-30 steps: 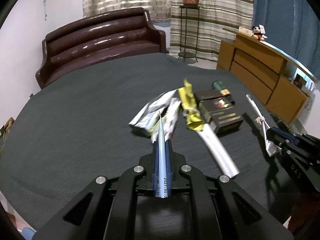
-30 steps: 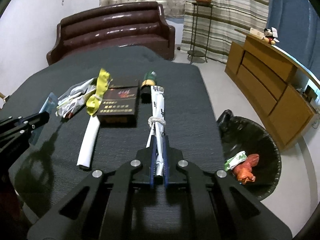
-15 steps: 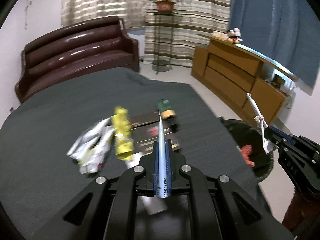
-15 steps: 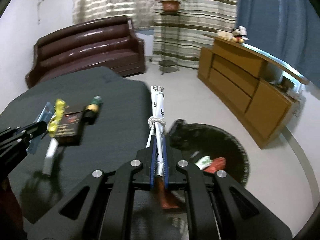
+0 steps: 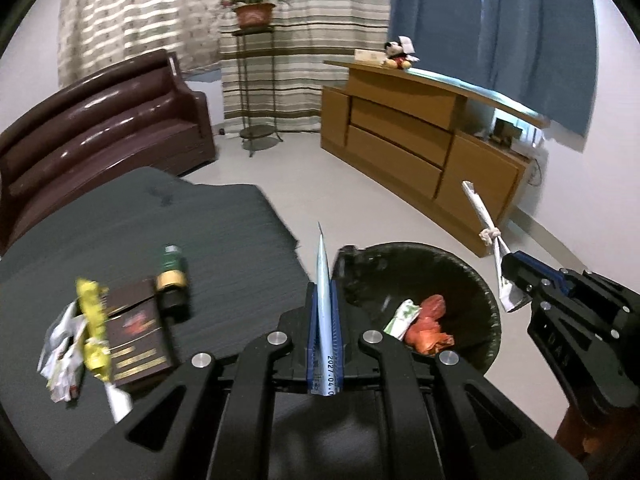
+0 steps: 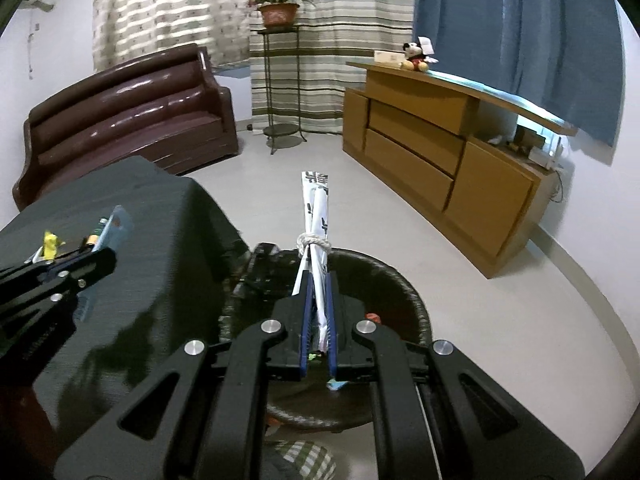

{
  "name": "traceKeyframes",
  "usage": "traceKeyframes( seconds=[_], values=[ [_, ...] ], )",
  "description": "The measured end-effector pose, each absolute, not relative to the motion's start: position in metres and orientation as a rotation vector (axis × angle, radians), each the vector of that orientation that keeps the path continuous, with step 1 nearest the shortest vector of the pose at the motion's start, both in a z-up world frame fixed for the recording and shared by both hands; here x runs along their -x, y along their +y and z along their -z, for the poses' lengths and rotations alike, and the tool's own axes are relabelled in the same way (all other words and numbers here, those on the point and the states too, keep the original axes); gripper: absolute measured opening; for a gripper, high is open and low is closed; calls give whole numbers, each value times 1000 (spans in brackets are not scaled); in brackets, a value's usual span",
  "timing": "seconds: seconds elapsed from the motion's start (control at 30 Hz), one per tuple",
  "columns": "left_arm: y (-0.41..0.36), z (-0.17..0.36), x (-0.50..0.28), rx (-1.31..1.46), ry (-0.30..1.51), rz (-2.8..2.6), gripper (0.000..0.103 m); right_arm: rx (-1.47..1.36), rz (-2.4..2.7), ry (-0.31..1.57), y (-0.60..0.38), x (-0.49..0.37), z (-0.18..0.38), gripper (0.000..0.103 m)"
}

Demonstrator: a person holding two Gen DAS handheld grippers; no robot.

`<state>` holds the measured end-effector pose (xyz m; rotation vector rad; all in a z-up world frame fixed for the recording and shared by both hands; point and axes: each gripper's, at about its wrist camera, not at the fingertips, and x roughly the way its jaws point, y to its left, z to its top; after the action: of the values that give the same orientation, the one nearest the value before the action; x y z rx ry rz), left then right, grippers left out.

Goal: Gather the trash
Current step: 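Carry the tube and white strip with both tools over the black bin, then open both tools to drop the tube and strip into the bin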

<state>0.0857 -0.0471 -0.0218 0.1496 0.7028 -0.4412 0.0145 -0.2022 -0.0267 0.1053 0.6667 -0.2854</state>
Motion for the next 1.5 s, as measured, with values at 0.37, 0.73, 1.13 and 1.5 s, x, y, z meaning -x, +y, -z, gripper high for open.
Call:
traceKeyframes(
  seconds=[0.37, 0.73, 1.13, 1.5],
  values=[
    [-88, 39, -101, -203, 744, 452, 7, -154, 316, 668, -235, -18, 39, 7],
    [-106, 48, -105, -246, 767, 447, 8, -185, 330, 674, -254, -24, 47, 7],
    [-111, 47, -109, -264, 778, 439, 42, -208, 343, 687, -258, -25, 55, 20],
    [-98, 40, -108, -228, 778, 419, 52, -213, 368, 671, -256, -18, 48, 49]
  ],
)
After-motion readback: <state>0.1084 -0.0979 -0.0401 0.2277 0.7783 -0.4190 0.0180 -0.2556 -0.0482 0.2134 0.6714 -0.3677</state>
